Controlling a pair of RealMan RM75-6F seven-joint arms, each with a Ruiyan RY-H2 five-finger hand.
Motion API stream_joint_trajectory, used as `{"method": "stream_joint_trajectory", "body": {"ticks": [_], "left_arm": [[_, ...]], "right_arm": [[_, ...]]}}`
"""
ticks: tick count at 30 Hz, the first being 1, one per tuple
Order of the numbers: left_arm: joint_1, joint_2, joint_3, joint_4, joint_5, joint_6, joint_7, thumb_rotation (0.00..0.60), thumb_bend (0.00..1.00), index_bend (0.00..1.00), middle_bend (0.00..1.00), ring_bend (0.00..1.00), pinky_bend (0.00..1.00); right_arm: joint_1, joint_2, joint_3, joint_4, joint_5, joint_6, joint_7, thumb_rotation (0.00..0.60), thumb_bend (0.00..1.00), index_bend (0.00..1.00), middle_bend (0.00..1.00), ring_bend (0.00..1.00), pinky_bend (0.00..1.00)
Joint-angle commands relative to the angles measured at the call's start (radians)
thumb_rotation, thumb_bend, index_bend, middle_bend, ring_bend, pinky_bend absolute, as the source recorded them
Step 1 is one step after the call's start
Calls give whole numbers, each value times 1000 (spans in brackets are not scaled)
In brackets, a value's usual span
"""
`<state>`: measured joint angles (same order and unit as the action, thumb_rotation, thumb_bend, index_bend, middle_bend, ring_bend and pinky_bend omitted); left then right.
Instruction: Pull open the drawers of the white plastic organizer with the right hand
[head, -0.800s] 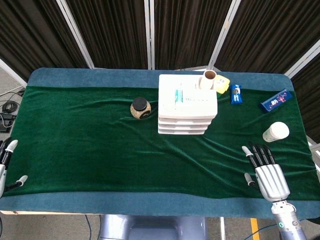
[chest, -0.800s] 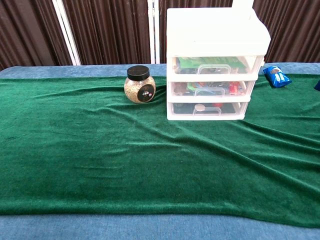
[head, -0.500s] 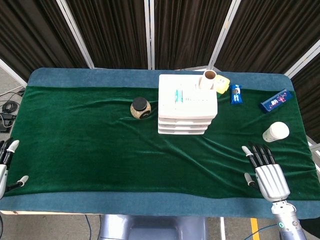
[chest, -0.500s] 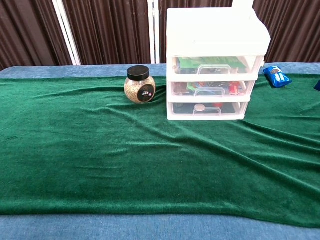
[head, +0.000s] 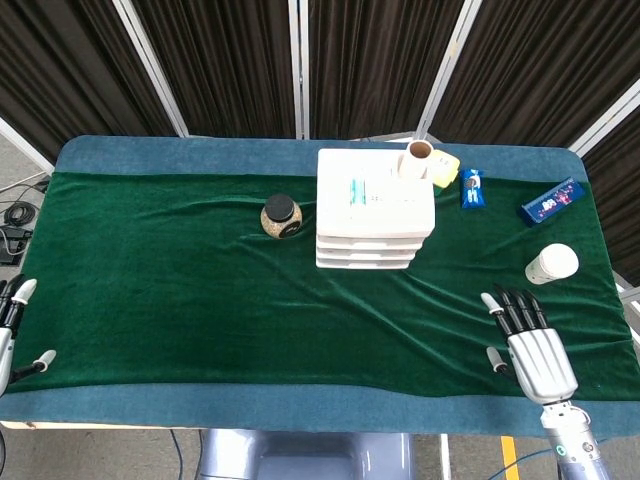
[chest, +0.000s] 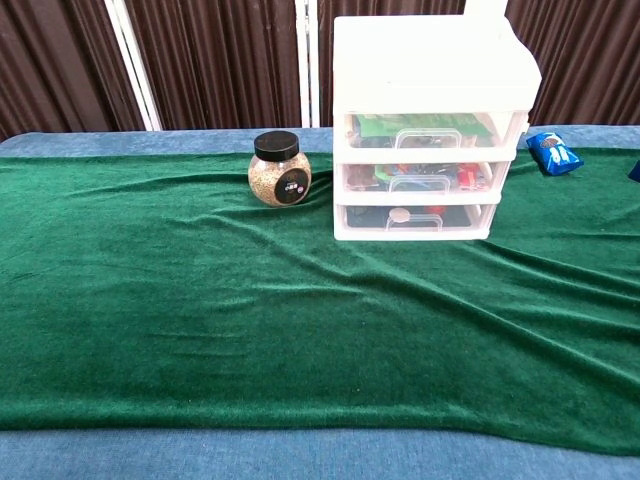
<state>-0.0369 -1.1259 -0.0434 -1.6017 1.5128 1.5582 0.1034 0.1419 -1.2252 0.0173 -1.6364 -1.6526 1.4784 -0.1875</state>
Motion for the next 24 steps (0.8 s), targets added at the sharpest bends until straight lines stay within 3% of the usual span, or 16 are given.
{"method": "stream_joint_trajectory", "body": {"ticks": [1, 6, 8, 10, 12, 13, 15, 19, 24], "left_arm": [[1, -1, 1, -1, 3, 3, 4, 600, 78, 0, 0, 0, 0], [3, -3, 1, -2, 4, 8, 8, 600, 78, 0, 0, 0, 0], [3, -3, 0, -2, 3, 9, 9, 600, 78, 0, 0, 0, 0], [3, -4, -1, -2, 3, 9, 10, 600, 78, 0, 0, 0, 0], [2, -4, -1, -2, 3, 9, 12, 600, 79, 0, 0, 0, 0], [2, -5, -1, -2, 3, 9, 13, 600, 79, 0, 0, 0, 0], [1, -6, -2, -1, 2, 7, 14, 600, 78, 0, 0, 0, 0], [1, -5, -3, 0, 0, 7, 9, 600, 78, 0, 0, 0, 0], [1, 0, -3, 0, 2, 7, -7, 600, 78, 0, 0, 0, 0]], "right_arm": [[2, 3, -3, -6, -6, -2, 6, 600, 270, 19, 0, 0, 0], [12, 0, -3, -10, -23, -4, 31, 600, 270, 25, 0, 0, 1], [20, -6, 4, -12, -21, -7, 52, 600, 270, 44, 58, 66, 89], [30, -17, 16, -17, -16, -11, 76, 600, 271, 72, 288, 322, 339], [45, -29, 28, -27, -6, -25, 108, 600, 272, 94, 517, 560, 516], [54, -35, 32, -38, 2, -40, 128, 600, 272, 105, 627, 669, 593], [80, -49, 41, -69, 27, -87, 171, 600, 281, 117, 767, 796, 690], [135, -90, 66, -129, 112, -199, 228, 600, 414, 115, 917, 933, 815], [202, -153, 112, -213, 294, -373, 385, 600, 577, 84, 962, 979, 863]]}}
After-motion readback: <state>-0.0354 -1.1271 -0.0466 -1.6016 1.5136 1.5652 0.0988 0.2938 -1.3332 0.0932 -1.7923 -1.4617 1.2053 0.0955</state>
